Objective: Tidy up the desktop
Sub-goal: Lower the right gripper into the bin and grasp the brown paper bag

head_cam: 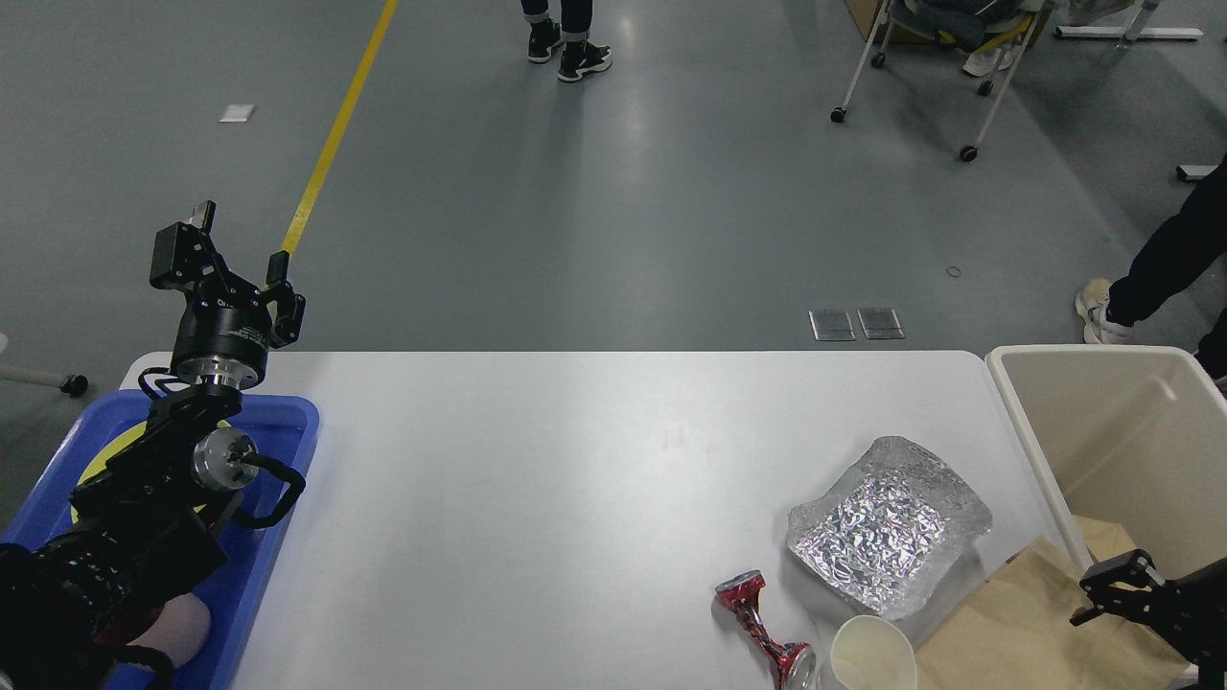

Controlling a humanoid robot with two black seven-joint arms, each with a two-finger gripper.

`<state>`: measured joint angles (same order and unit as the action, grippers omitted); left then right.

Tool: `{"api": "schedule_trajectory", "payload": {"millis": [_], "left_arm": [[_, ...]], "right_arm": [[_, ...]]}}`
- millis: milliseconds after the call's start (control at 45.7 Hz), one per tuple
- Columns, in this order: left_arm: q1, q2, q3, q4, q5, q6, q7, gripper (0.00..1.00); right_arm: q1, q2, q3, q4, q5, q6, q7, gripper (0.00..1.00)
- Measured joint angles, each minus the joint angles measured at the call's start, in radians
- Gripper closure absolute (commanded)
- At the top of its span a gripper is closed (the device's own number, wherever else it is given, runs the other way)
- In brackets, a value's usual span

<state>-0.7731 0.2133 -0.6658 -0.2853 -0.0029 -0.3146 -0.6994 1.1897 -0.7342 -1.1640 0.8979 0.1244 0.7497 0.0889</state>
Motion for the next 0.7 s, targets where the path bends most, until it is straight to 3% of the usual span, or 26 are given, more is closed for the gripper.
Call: {"api": "schedule_trajectory", "payload": {"millis": [197, 394, 504, 635, 701], "left_arm": [[0.000, 0.000, 0.000, 0.000, 0.000, 0.000, 0.000, 0.04], [0.000, 0.000, 0.000, 0.000, 0.000, 0.000, 0.000, 0.04], [0.000, 0.000, 0.000, 0.000, 0.000, 0.000, 0.000, 0.04], [0.000, -0.001, 0.000, 0.000, 0.000, 0.000, 0.000, 0.04], [0.000, -0.001, 0.000, 0.000, 0.000, 0.000, 0.000, 0.04]], "right_arm": [[-0.033, -0.029, 0.031, -0.016, 0.014, -0.069, 0.000, 0.08], [-0.087, -0.031, 0.050, -0.014, 0.015, -0.232, 0.003, 0.09], [-0.094, -0.033, 0.052, -0.014, 0.014, -0.246, 0.004, 0.10], [-0.096, -0.038, 0.052, -0.014, 0.014, -0.249, 0.006, 0.38], [-0.096, -0.039, 0.052, -0.014, 0.012, -0.252, 0.007, 0.63]]}}
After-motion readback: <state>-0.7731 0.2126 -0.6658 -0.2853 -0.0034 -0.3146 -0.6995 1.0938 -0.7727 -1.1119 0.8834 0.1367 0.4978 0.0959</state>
